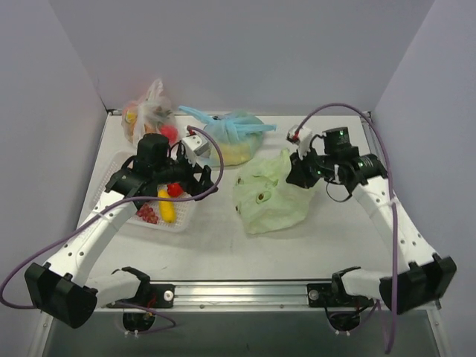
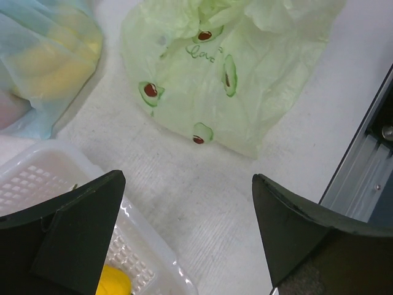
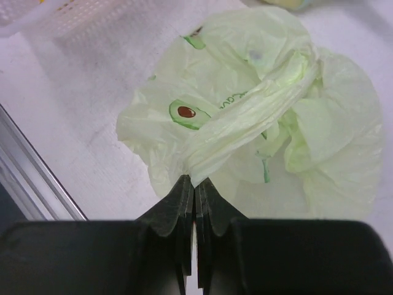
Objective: Place the fake fruits into the plastic bag and tie a complex knot
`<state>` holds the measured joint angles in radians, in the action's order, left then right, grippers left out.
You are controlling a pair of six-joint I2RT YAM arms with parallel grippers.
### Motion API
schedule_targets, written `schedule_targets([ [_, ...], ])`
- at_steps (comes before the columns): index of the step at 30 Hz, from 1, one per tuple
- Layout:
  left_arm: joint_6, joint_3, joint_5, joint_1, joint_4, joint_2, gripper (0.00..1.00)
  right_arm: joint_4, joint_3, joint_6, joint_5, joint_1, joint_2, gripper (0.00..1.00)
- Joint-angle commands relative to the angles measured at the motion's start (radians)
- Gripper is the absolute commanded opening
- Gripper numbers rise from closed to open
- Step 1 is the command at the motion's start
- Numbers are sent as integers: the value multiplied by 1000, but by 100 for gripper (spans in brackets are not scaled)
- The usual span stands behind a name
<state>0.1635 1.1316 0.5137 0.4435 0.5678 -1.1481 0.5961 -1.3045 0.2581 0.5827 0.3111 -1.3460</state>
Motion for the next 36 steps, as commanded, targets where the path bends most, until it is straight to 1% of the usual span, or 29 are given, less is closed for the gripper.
schedule_targets([
  [1, -136, 85, 12, -9, -146, -44, 96, 18, 111, 269, 69, 14, 135, 0],
  [3, -159, 108, 51, -14, -180, -71, 95, 13, 125, 329, 94, 17, 201, 0],
  [4, -195, 108, 80, -14, -198, -78, 95, -4, 128, 336, 101, 19, 217, 0],
  [5, -202, 102, 118, -9, -236, -84, 95, -5, 123, 342, 115, 20, 228, 0],
  [6, -191, 74, 237, -8, -261, -84, 95, -5, 123, 346, 124, 19, 248, 0],
  [7, -173, 51, 259, 4, -279, -81, 96, -10, 126, 355, 161, 19, 257, 0],
  [8, -144, 30, 252, 24, -325, -67, 97, -12, 160, 419, 184, 17, 272, 0],
  [10, -122, -30, 218, 24, -371, -61, 97, -31, 229, 530, 210, 22, 359, 0],
  [11, -101, -38, 191, 18, -394, -71, 98, -36, 297, 591, 207, 28, 395, 0],
  [12, -90, -36, 166, 11, -399, -85, 98, -33, 330, 722, 198, 32, 451, 0],
  [14, -88, 12, 161, -6, -404, -158, 97, 4, 364, 837, 178, 42, 493, 0],
  [15, -105, 37, 167, -15, -408, -188, 97, 54, 369, 948, 180, 43, 510, 0],
  [16, -133, 101, 172, -15, -410, -256, 97, 79, 366, 993, 180, 49, 515, 0],
  [17, -139, 134, 178, -12, -404, -295, 97, 96, 364, 1036, 168, 60, 516, 0],
  [18, -147, 166, 174, 13, -399, -329, 97, 114, 364, 1084, 161, 68, 518, 0],
  [19, -150, 203, 146, 32, -395, -363, 97, 126, 366, 1118, 157, 69, 515, 0],
  [20, -144, 259, 134, 49, -375, -427, 97, 140, 366, 1147, 148, 72, 516, 0],
  [23, -121, 342, 111, 135, -365, -536, 97, 177, 387, 1219, 131, 74, 518, 0],
  [28, -91, 413, 79, 254, -352, -694, 97, 197, 435, 1267, 117, 79, 548, 0],
  [32, -81, 435, 30, 314, -361, -778, 97, 203, 438, 1270, 98, 82, 548, 0],
  [35, -68, 462, -134, 359, -362, -851, 98, 208, 444, 1273, 94, 82, 550, 0],
  [36, -70, 473, -209, 362, -362, -870, 95, 211, 445, 1279, 92, 82, 551, 0],
])
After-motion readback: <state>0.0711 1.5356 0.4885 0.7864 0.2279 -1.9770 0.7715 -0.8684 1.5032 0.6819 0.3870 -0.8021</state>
